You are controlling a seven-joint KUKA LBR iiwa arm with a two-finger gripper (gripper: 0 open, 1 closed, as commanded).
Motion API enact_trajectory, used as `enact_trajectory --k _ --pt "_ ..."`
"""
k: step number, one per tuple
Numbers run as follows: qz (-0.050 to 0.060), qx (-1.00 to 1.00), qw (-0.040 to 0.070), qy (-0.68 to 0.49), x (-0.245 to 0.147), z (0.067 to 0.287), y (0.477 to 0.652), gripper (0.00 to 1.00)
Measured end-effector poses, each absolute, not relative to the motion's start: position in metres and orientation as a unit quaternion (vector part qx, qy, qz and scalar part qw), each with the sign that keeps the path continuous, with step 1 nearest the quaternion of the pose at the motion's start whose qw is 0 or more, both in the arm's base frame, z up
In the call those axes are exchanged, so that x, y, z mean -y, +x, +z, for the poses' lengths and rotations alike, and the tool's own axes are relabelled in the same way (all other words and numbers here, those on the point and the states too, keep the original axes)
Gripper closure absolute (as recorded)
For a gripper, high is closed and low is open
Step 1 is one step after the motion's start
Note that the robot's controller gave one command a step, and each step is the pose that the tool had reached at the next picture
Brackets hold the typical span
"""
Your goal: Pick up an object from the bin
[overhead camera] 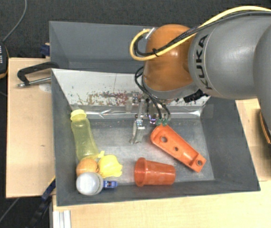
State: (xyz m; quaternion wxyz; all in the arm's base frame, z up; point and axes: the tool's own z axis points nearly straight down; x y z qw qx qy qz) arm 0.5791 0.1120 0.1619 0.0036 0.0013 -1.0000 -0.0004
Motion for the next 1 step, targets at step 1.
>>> enact_trajectory --k 1 --pt "-0.001 1.0 -0.001 0.001 -0.1116 0.1669 0.5809 0.0"
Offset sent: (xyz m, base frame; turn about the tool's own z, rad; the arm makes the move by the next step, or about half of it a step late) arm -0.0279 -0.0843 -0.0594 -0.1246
